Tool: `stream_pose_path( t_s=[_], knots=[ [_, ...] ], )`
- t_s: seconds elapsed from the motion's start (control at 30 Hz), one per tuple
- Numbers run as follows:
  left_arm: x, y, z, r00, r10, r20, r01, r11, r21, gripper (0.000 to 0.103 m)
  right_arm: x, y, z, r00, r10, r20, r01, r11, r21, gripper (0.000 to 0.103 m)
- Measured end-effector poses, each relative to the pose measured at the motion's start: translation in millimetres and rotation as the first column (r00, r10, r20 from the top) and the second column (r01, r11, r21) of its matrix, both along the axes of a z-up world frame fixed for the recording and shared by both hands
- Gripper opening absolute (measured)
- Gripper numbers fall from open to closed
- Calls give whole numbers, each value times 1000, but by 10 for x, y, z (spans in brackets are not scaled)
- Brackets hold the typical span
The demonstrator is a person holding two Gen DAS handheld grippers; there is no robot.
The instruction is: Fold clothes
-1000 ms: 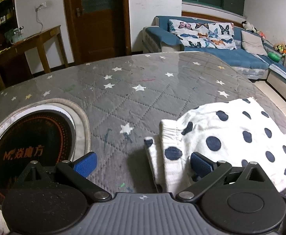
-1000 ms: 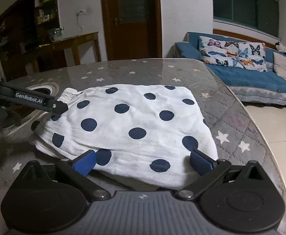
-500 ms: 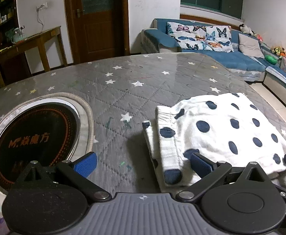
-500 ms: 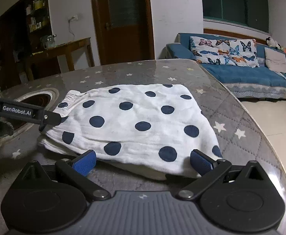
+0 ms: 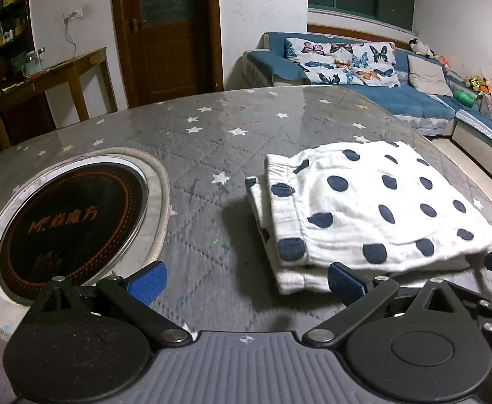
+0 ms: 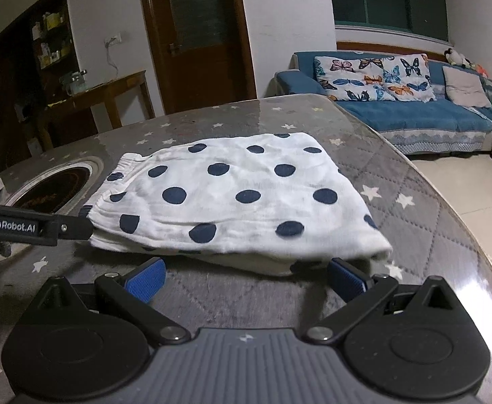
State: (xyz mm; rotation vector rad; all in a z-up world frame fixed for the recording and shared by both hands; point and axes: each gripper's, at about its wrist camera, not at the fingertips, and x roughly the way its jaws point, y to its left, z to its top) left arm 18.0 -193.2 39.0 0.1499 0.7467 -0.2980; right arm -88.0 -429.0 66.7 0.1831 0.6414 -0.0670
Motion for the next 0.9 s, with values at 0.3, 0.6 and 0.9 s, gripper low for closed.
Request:
stream_pose_path(
  t_s=[0.3, 0.6, 0.9],
  knots=[
    [-226, 4, 16, 999, -22, 24, 22, 1000, 11, 103, -122, 56, 40, 1000, -21, 18, 21, 1000, 11, 103],
    [-401, 31, 37, 998, -39, 43, 38, 999, 15, 103, -260, 81, 55, 999, -37, 33, 36, 999, 26, 103],
    [-551, 47, 64, 997, -52, 62, 52, 999, 11, 103, -379, 127, 85, 998, -42, 49, 40, 999, 33, 103]
  ],
)
